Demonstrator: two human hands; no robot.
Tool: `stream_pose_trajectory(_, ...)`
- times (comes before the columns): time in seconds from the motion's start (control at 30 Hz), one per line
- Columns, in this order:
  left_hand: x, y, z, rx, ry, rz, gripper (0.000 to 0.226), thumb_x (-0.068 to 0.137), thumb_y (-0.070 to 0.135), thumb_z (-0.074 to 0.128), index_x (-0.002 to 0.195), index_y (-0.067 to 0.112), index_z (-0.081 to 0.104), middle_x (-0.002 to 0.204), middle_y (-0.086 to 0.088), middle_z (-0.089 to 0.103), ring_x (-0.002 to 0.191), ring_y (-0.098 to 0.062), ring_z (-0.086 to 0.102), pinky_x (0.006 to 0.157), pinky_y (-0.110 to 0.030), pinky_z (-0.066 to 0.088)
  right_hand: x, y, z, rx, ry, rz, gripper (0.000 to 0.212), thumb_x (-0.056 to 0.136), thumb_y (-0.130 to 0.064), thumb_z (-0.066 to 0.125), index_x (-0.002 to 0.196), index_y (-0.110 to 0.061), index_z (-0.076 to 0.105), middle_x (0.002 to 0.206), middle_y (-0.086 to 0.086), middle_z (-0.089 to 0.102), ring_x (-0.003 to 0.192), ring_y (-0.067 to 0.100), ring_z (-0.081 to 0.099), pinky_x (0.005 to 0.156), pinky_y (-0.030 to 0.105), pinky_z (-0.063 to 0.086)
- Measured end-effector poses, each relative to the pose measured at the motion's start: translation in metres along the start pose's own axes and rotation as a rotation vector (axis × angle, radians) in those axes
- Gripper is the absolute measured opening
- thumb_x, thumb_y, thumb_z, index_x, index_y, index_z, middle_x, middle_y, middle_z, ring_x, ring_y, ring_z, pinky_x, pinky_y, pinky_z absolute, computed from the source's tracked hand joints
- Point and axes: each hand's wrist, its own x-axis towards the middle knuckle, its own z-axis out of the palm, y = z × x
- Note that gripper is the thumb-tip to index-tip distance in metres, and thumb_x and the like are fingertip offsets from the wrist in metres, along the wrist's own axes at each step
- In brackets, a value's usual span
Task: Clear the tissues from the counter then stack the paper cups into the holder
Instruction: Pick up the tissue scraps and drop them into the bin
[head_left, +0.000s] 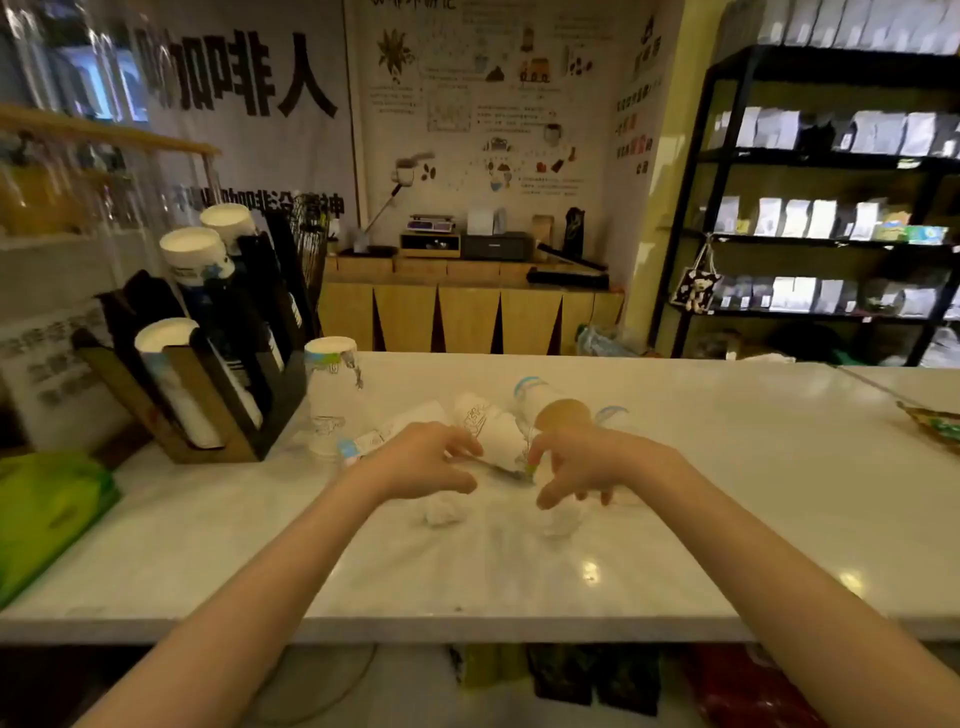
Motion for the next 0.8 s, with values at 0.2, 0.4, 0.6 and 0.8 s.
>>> stream_pose_trajectory(0.2,-0.002,-0.018,0.031,0.194,0.015,-0.006,0.041,0.081,0.018,0.058,0.121,0.022,0.052,0.131,-0.008,0.048,0.121,-0.023,0.042,0.098,-0.033,0.034,0.001,0.003,0.029,-0.250,0.062,0.025,0.056,0.076,-0.026,0.068,0.126,-0.021,0.046,0.113,0.003,0.051,0.064,0.012,0.048,0.051,0.023,0.041)
stream_pose_trajectory(0.4,-0.007,-0.038,0.048,0.130,0.092,0.005,0.034,0.081,0.015,0.056,0.115,0.019,0.059,0.116,-0.008,0.062,0.106,-0.021,0.054,0.090,-0.032,0.042,0.002,0.006,0.057,-0.324,0.139,-0.005,0.042,0.084,-0.024,0.060,0.124,-0.016,0.051,0.132,0.011,0.049,0.117,0.027,0.050,0.085,0.031,0.041)
stream_pose_trajectory(0.6,-0.024,-0.045,0.053,-0.035,0.178,0.059,0.030,0.077,0.014,0.062,0.107,0.014,0.064,0.104,-0.010,0.066,0.087,-0.018,0.060,0.074,-0.022,0.044,-0.006,0.004,0.066,-0.068,0.315,-0.078,0.031,0.082,-0.015,0.060,0.113,-0.014,0.061,0.116,0.012,0.063,0.101,0.025,0.058,0.076,0.028,0.040)
stream_pose_trajectory(0.8,-0.064,-0.044,0.033,-0.208,0.133,0.022,0.028,0.071,0.016,0.072,0.099,0.020,0.066,0.098,-0.003,0.067,0.079,-0.007,0.062,0.068,-0.010,0.048,-0.030,-0.027,0.067,0.264,0.138,-0.204,0.028,0.074,-0.015,0.072,0.101,-0.013,0.066,0.102,0.009,0.063,0.062,0.018,0.068,0.054,0.017,0.049)
